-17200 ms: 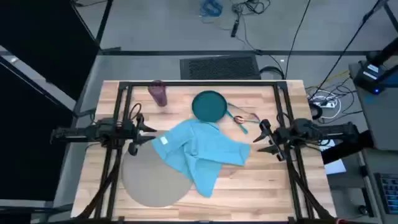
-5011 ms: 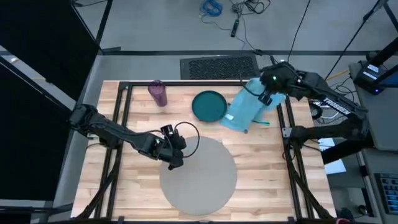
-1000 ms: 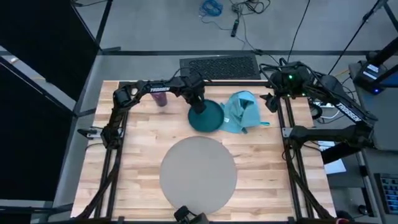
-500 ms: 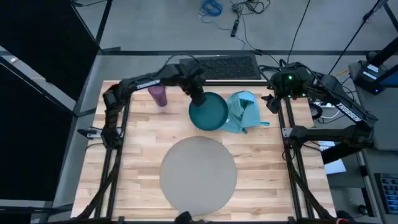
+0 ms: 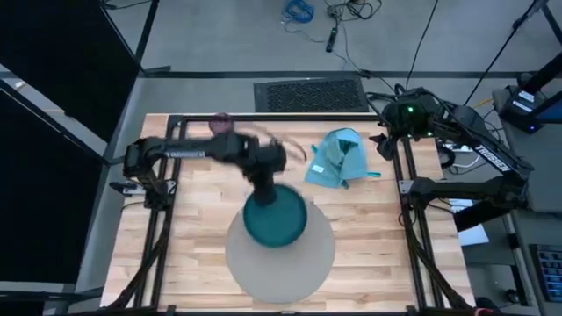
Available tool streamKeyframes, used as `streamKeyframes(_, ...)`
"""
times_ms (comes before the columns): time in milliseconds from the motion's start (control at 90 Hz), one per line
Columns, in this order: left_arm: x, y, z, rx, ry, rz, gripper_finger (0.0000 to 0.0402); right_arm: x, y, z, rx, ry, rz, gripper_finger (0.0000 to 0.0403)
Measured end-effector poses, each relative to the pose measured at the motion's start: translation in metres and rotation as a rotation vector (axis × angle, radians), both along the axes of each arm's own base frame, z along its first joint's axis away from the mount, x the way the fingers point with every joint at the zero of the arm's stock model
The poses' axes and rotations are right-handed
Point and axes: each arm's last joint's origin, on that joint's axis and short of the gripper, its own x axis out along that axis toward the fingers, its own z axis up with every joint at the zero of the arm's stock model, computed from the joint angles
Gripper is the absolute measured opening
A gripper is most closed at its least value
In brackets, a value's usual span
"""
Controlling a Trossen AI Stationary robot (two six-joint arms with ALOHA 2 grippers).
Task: Set table place
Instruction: Put the green plate on the bottom of the gray placemat
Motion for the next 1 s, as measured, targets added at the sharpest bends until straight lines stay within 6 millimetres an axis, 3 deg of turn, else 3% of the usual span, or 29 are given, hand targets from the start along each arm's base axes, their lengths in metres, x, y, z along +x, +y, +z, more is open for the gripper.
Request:
streamKeyframes(133,0.0,-0.047,-0.03,0.009,-0.028,-0.041,0.0,0.0,0.0,0.0,0.005,-0.002,-0.008,0.0242)
streamKeyframes(267,0.0,-0.068,-0.052,-0.005,-0.078,-0.033,0.0,0.0,0.0,0.0,0.013,-0.006,-0.018,0.0242)
streamKeyframes(422,0.0,-0.073,-0.08,-0.046,-0.131,-0.011,0.0,0.0,0.0,-0.002,0.03,-0.013,-0.037,0.0242)
streamKeyframes(578,-0.003,-0.073,-0.096,-0.069,-0.147,0.003,0.0,0.0,0.0,-0.018,0.058,0.025,-0.037,0.0242)
streamKeyframes(811,0.0,-0.081,-0.103,-0.132,-0.191,-0.007,0.0,0.006,-0.004,-0.054,0.08,0.089,-0.017,0.0242)
streamKeyframes(1000,0.006,-0.09,-0.116,-0.139,-0.181,-0.005,0.0,0.009,-0.006,-0.069,0.081,0.103,-0.009,0.0242)
